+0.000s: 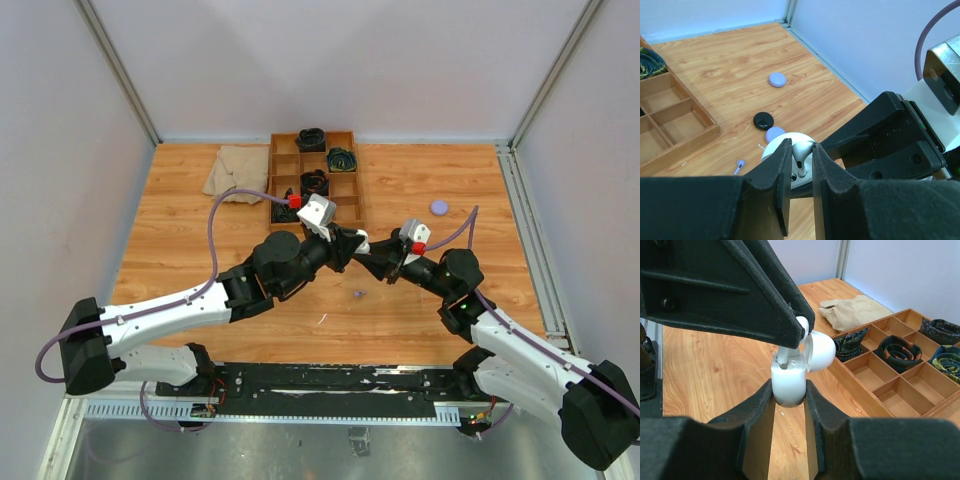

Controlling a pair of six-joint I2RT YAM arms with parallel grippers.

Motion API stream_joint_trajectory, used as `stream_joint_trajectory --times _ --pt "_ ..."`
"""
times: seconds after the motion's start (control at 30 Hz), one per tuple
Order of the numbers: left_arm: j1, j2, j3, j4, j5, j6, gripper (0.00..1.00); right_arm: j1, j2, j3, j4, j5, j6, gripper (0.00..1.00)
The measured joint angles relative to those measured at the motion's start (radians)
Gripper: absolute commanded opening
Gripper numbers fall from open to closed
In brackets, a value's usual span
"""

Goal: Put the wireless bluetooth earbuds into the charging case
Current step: Place the earbud in the charging case.

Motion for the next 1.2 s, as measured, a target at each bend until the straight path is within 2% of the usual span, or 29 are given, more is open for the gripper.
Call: stream_joint_trajectory --times 0.77,0.93,1.2 --pt "-0.002 0.017 -0.008 0.023 -0.006 0.004 0.19 0.0 -0.008 0.0 0.0 0.005 0.008 0.11" --pt "-0.002 0.021 -0.008 0.022 -0.002 0.003 0.29 0.0 -0.008 0.0 0.0 0.005 0.015 0.11" --pt "-0.003 0.013 -0.016 0.019 -0.004 -0.006 0.51 0.0 -0.008 0.0 0.001 0.004 0.018 0.11"
